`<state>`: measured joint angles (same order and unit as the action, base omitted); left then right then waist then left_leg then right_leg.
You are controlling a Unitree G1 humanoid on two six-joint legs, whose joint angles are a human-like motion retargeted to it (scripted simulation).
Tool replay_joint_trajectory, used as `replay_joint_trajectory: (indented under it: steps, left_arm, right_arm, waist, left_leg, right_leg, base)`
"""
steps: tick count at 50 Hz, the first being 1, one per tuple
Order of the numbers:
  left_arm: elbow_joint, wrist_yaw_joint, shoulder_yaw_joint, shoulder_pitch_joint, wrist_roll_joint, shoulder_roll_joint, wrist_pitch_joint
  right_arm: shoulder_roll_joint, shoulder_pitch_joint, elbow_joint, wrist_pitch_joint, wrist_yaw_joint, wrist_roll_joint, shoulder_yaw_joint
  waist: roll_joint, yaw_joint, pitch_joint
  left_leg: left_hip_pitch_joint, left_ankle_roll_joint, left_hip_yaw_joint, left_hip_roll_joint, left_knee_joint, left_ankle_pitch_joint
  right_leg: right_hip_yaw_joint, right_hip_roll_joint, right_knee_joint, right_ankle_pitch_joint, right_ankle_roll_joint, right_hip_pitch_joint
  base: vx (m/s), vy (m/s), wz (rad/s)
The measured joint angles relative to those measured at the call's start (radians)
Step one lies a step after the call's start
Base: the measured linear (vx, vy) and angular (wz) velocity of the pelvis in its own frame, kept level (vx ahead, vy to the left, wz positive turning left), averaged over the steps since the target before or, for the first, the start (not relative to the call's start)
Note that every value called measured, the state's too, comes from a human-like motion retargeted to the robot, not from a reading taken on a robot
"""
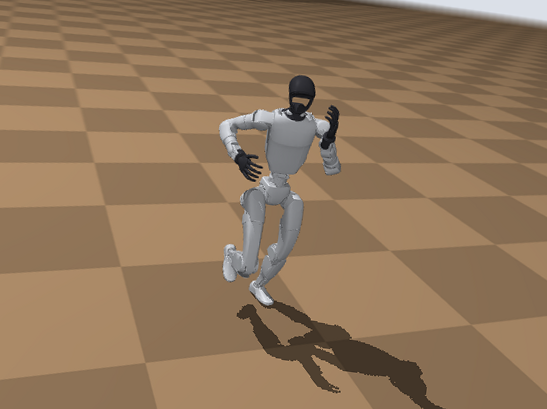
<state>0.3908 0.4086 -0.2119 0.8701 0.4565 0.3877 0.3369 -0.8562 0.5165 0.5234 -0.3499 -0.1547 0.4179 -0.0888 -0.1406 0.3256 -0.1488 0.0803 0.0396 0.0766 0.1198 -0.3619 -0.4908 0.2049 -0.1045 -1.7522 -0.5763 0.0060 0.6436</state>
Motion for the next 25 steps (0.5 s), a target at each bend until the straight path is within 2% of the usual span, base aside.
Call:
replay_joint_trajectory:
  steps: [3, 5, 7, 8, 10, 12, 13, 15, 17, 18, 20, 22, 23, 25]
  left_arm:
    - [0.018, -0.003, -0.056, 0.108, -0.031, 0.031, 0.013]
    - [0.032, -0.045, -0.081, 0.113, -0.006, 0.057, 0.014]
    - [0.053, -0.109, -0.077, 0.078, 0.021, 0.070, -0.002]
    - [0.066, -0.138, -0.070, 0.046, 0.036, 0.067, -0.013]
    - [0.085, -0.174, -0.056, -0.032, 0.042, 0.067, -0.021]
    - [0.092, -0.205, -0.037, -0.147, 0.045, 0.067, -0.042]
    - [0.090, -0.226, -0.019, -0.215, 0.046, 0.070, -0.051]
    - [0.080, -0.218, 0.041, -0.399, 0.074, 0.093, -0.085]
    - [0.035, -0.203, 0.093, -0.655, 0.078, 0.073, -0.085]
    - [0.011, -0.193, 0.121, -0.789, 0.119, 0.054, -0.086]
    - [0.009, -0.200, 0.174, -1.068, 0.232, 0.036, -0.085]
    - [0.050, -0.237, 0.225, -1.281, 0.267, 0.098, -0.095]
    - [0.067, -0.262, 0.237, -1.357, 0.268, 0.146, -0.098]
    - [0.092, -0.300, 0.268, -1.493, 0.266, 0.221, -0.101]
  right_arm:
    - [-0.070, 0.175, 0.006, 0.027, 0.073, 0.087, 0.109]
    - [-0.066, 0.266, -0.010, 0.057, 0.123, 0.107, 0.163]
    - [-0.027, 0.315, -0.034, 0.091, 0.173, 0.099, 0.196]
    - [-0.003, 0.328, -0.049, 0.124, 0.215, 0.086, 0.214]
    - [0.044, 0.300, -0.082, 0.136, 0.204, 0.005, 0.230]
    - [0.084, 0.227, -0.130, 0.180, 0.211, -0.034, 0.219]
    - [0.108, 0.175, -0.160, 0.174, 0.183, -0.033, 0.200]
    - [0.140, 0.045, -0.239, 0.180, 0.116, -0.036, 0.142]
    - [0.200, -0.191, -0.311, 0.133, 0.044, -0.028, 0.018]
    - [0.225, -0.337, -0.334, 0.121, 0.005, -0.064, -0.038]
    - [0.304, -0.583, -0.315, 0.123, -0.030, -0.129, -0.094]
    - [0.405, -0.765, -0.244, 0.121, -0.045, -0.132, -0.094]
    - [0.453, -0.829, -0.202, 0.117, -0.047, -0.116, -0.087]
    - [0.510, -0.900, -0.094, 0.103, -0.061, -0.092, -0.090]
  waist:
    - [-0.098, 0.135, 0.025]
    - [-0.110, 0.173, 0.045]
    - [-0.054, 0.169, 0.057]
    - [-0.008, 0.158, 0.054]
    - [0.096, 0.132, 0.033]
    - [0.156, 0.094, 0.019]
    - [0.168, 0.069, 0.011]
    - [0.143, -0.001, -0.017]
    - [0.122, -0.091, -0.062]
    - [0.125, -0.132, -0.081]
    - [0.164, -0.225, -0.078]
    - [0.199, -0.343, -0.035]
    - [0.226, -0.404, -0.002]
    - [0.280, -0.518, 0.057]
  left_leg:
    - [-0.145, -0.113, -0.025, 0.067, 0.194, 0.329]
    - [-0.237, -0.132, -0.006, 0.070, 0.254, 0.461]
    - [-0.311, -0.080, 0.031, 0.013, 0.170, 0.439]
    - [-0.336, -0.047, 0.043, -0.027, 0.066, 0.392]
    - [-0.317, 0.005, 0.056, -0.097, -0.274, 0.265]
    - [-0.198, 0.054, 0.083, -0.101, -0.726, 0.136]
    - [-0.120, 0.088, 0.098, -0.082, -0.957, 0.076]
    - [0.052, 0.098, 0.121, 0.012, -1.376, -0.002]
    - [0.224, 0.052, 0.082, -0.057, -1.628, -0.079]
    - [0.304, 0.076, 0.083, -0.042, -1.712, -0.081]
    - [0.457, 0.066, 0.102, -0.078, -1.769, -0.091]
    - [0.598, 0.083, 0.119, -0.071, -1.680, -0.080]
    - [0.661, 0.129, 0.128, -0.073, -1.594, -0.085]
    - [0.703, 0.183, 0.177, -0.057, -1.327, -0.065]
  right_leg:
    - [0.105, 0.023, 0.426, 0.040, -0.023, -0.016]
    - [0.158, 0.021, 0.765, 0.104, -0.006, -0.094]
    - [0.183, -0.009, 1.126, 0.166, 0.048, -0.223]
    - [0.180, -0.030, 1.296, 0.186, 0.083, -0.299]
    - [0.144, -0.081, 1.542, 0.195, 0.160, -0.419]
    - [0.098, -0.115, 1.619, 0.223, 0.178, -0.465]
    - [0.081, -0.123, 1.617, 0.257, 0.163, -0.473]
    - [0.037, -0.091, 1.495, 0.237, 0.048, -0.442]
    - [-0.020, -0.056, 1.259, 0.091, -0.012, -0.378]
    - [-0.049, -0.045, 1.156, 0.022, -0.029, -0.351]
    - [-0.112, -0.048, 1.003, -0.050, -0.005, -0.318]
    - [-0.146, -0.034, 1.117, -0.039, -0.010, -0.401]
    - [-0.151, -0.040, 1.185, 0.001, 0.009, -0.435]
    - [-0.161, -0.065, 1.343, 0.135, 0.041, -0.529]
  base:
    - [1.37, -0.16, 0.76]
    - [1.43, -0.26, 0.41]
    - [1.44, -0.31, 0.19]
    - [1.42, -0.32, 0.05]
    - [1.36, -0.32, -0.07]
    - [1.22, -0.27, -0.15]
    - [1.13, -0.23, -0.35]
    - [1.08, -0.16, -0.86]
    - [1.02, -0.11, -1.57]
    - [1.04, -0.11, -1.69]
    - [1.12, -0.07, -1.61]
    - [1.15, 0.00, -1.09]
    - [1.18, 0.04, -0.55]
    - [1.25, 0.11, -0.25]
